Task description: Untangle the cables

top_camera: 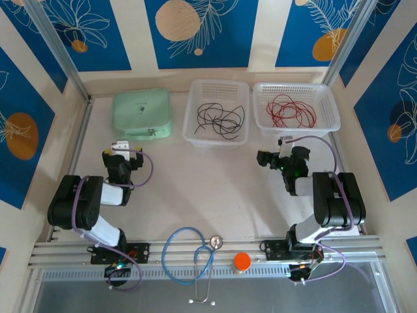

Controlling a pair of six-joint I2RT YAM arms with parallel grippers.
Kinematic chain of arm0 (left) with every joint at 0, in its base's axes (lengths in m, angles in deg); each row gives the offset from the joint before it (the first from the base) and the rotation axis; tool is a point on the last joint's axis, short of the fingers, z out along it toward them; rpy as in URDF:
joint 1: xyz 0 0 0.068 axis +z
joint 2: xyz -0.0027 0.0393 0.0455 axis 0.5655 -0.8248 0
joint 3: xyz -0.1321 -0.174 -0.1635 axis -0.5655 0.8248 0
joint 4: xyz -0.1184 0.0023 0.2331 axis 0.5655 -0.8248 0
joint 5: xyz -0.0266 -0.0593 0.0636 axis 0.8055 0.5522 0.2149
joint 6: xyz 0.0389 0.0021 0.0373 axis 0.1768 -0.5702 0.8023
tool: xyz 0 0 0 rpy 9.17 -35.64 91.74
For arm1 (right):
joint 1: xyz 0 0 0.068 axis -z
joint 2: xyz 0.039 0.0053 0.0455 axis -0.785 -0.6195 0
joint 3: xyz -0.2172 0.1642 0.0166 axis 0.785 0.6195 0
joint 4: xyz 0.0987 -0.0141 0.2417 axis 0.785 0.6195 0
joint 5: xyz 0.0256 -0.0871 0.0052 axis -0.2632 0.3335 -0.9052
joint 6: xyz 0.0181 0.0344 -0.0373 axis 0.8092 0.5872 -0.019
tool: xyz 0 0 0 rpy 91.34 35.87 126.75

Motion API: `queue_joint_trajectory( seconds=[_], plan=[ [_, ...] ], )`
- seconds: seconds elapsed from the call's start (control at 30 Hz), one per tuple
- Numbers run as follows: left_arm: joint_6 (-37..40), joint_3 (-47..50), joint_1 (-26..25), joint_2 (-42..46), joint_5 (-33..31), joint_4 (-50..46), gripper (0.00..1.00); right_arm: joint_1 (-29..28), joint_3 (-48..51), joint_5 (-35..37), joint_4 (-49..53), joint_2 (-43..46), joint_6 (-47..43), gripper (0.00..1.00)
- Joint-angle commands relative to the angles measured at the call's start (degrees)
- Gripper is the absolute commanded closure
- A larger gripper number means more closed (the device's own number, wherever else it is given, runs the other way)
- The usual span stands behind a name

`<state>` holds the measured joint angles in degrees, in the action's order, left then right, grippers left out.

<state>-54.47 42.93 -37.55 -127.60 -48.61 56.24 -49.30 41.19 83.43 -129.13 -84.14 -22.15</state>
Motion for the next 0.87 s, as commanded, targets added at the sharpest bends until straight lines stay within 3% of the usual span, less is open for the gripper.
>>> queue_joint_trajectory(
  seconds=[0.0,0.37,0.83],
  plan=[
    [-1.63,-3.01,0.11,-0.31,7.30,-4.05,0.00,-0.26,-1.97,1.46,-2.02,0.28,-0.94,0.01],
    [-1.19,-2.80,-0.07,-0.31,7.96,-3.76,0.00,-1.93,-2.13,5.67,-1.34,0.56,-1.45,0.01],
    [-0.66,-3.24,-0.05,-0.23,9.58,-4.68,0.00,-1.71,-2.10,5.24,-1.28,0.58,-1.32,0.01]
  ],
)
